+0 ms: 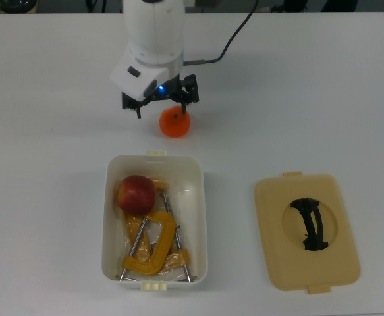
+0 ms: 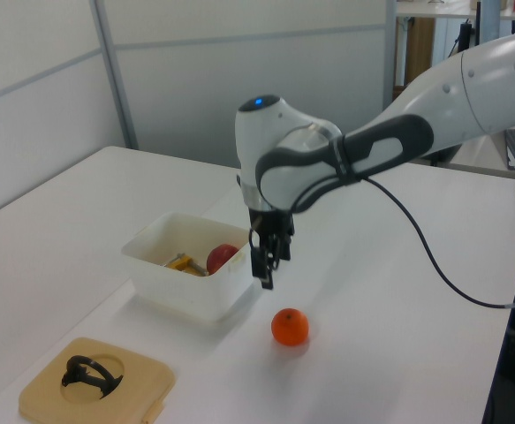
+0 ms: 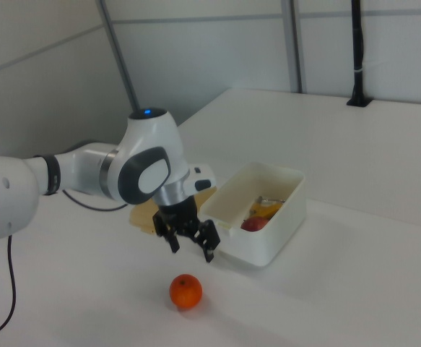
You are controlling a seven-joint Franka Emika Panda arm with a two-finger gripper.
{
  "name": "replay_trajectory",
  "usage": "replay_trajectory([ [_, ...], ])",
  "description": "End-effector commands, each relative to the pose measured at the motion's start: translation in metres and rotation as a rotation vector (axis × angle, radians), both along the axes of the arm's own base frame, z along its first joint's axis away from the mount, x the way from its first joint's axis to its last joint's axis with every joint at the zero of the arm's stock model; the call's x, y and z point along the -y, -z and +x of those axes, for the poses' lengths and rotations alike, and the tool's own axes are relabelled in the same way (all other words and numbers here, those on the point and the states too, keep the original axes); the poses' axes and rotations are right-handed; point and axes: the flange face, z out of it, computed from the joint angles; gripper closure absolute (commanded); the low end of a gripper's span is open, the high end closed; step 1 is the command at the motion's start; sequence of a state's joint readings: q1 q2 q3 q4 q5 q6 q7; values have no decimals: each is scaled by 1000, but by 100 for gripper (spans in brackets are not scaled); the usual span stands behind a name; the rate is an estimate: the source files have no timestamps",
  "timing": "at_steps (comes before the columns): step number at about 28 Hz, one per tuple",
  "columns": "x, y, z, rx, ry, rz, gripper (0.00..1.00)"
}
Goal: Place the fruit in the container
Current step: 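Move the gripper over the orange and lower onto it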
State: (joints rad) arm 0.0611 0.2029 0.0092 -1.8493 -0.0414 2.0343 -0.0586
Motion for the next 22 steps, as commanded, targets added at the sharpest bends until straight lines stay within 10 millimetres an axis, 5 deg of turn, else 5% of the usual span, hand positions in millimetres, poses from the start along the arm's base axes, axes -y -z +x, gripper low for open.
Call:
replay_trajectory([
  [1, -10, 24, -24, -63, -62, -40, 0],
  [22, -37, 90, -24, -153, -142, -116, 0],
])
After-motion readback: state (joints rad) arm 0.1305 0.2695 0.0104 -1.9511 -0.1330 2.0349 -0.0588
